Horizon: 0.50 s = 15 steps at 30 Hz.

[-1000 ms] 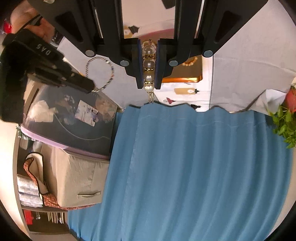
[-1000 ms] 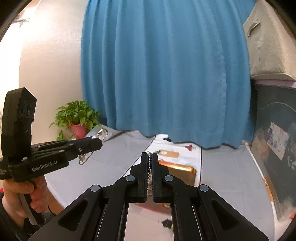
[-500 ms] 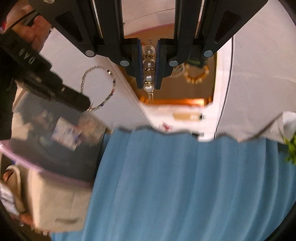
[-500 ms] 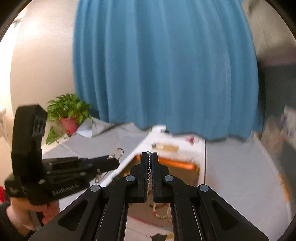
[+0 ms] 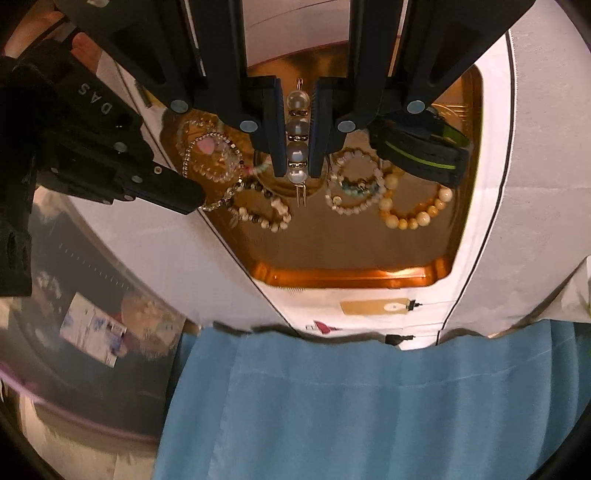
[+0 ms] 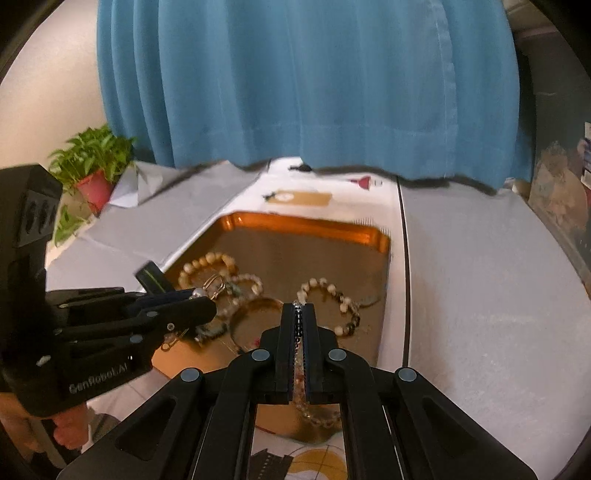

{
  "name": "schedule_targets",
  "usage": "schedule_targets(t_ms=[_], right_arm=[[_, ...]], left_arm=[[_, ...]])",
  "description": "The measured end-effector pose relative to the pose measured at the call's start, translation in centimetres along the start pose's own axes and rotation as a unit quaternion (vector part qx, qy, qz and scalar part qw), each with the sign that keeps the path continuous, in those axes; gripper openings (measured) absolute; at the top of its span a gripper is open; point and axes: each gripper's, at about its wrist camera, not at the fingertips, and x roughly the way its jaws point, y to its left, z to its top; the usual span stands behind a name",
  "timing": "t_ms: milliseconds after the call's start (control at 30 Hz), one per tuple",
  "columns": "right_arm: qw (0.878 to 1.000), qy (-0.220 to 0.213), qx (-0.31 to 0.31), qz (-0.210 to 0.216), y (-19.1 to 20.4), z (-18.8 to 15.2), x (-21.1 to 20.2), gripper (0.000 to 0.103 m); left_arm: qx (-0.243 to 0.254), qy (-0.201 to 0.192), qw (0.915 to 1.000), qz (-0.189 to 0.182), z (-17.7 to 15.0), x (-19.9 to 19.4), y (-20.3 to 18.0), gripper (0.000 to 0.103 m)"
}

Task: Organize jewelry
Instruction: 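Open both tools to drop the pearl pin and chain bracelet into the tray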

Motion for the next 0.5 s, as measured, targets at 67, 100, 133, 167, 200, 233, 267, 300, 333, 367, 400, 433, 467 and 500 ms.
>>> schedule_targets(t_ms=[67,100,133,167,200,233,267,300,333,367,400,433,467,500], right_arm=[[1.000,0.009,-0.005,-0.007,0.0,-0.4,0.4,0.003],[1.000,0.014,-0.008,-0.010,0.0,-0.5,0.8,0.004],[1.000,0.018,-0.010,-0.014,0.0,-0.8,1.0,0.004],[1.000,0.024,-0.010,-0.017,-0.1,-0.9,1.4,0.003],[0.999,0.028,-0.008,-0.020,-0.1,-1.1,1.6,0.003],[0.999,0.031,-0.005,-0.022,-0.1,-1.2,1.9,0.004],[0.999,0.038,0.000,-0.023,-0.4,-1.3,2.2,0.004],[0.999,0.039,0.005,-0.024,-0.5,-1.4,2.3,0.005],[0.999,0.041,0.015,-0.027,-0.8,-1.5,2.4,0.006],[0.998,0.044,0.024,-0.031,-1.2,-1.5,2.4,0.007],[0.998,0.047,0.030,-0.032,-1.4,-1.6,2.4,0.009],[0.998,0.049,0.033,-0.030,-1.6,-1.6,2.2,0.010],[0.998,0.047,0.035,-0.028,-1.7,-1.5,2.0,0.014],[0.998,0.044,0.037,-0.029,-1.7,-1.4,1.6,0.023]], left_arm=[[-0.002,0.012,0.9999,0.003,-0.4,0.6,0.0,0.009],[-0.002,0.019,0.9998,0.005,-0.4,0.9,0.0,0.009],[-0.002,0.024,0.9997,0.007,-0.6,1.2,-0.1,0.009],[-0.002,0.029,0.9995,0.009,-0.7,1.4,-0.1,0.009],[-0.002,0.034,0.9993,0.010,-0.9,1.7,-0.1,0.009],[-0.002,0.040,0.9991,0.012,-1.1,1.9,-0.1,0.009],[-0.001,0.047,0.9988,0.014,-1.2,2.1,-0.1,0.009],[-0.001,0.052,0.9985,0.016,-1.3,2.3,-0.2,0.009],[-0.002,0.054,0.9983,0.019,-1.4,2.4,-0.1,0.011],[-0.006,0.058,0.9980,0.023,-1.5,2.4,0.0,0.020],[-0.007,0.061,0.9979,0.020,-1.4,2.3,0.0,0.041],[-0.006,0.060,0.9980,0.017,-1.4,2.0,0.0,0.053],[0.001,0.053,0.9985,0.013,-1.3,1.3,-0.2,0.070],[0.012,0.045,0.9988,0.013,-1.2,0.6,-0.4,0.074]])
